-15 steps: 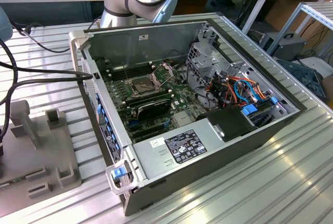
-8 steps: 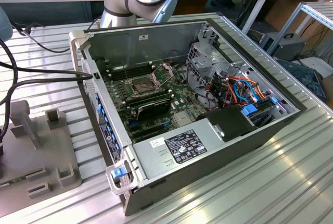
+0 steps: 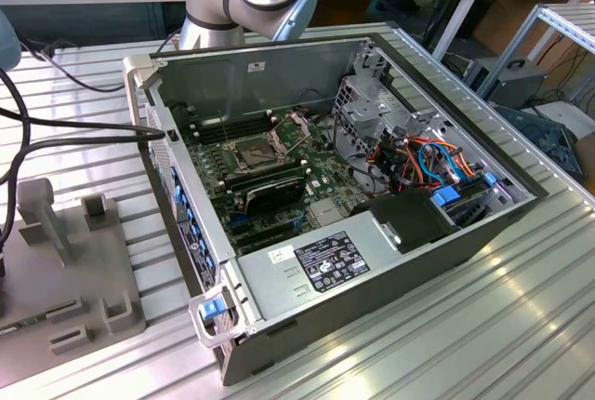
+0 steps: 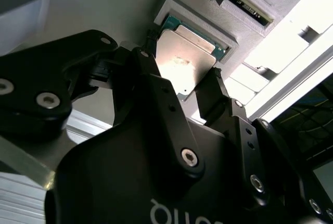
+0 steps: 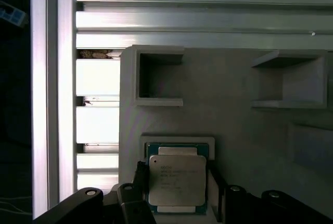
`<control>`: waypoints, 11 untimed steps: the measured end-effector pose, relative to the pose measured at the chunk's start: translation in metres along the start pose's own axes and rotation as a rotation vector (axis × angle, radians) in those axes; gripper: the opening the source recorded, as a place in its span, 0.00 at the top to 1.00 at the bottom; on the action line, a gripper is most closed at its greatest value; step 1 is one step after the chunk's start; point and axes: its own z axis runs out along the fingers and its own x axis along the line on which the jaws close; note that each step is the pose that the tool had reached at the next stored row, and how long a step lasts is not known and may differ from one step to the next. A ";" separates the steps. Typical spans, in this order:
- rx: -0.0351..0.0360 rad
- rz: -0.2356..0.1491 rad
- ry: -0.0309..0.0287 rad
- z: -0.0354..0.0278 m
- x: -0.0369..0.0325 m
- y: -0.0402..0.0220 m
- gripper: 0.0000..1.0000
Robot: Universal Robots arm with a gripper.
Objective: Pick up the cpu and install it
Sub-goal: 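Pick up the cpu and move it towards the insertion slot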
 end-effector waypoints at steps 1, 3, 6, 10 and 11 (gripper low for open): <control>0.0000 0.000 0.0001 -0.0006 0.0000 0.0000 0.45; -0.0001 0.000 0.0000 -0.0007 0.0000 0.0000 0.45; 0.0000 0.000 0.0001 -0.0008 0.0000 0.0000 0.45; 0.0001 0.000 0.0002 -0.0058 -0.0001 0.0001 0.45; 0.0001 0.000 0.0002 -0.0077 -0.0001 0.0001 0.45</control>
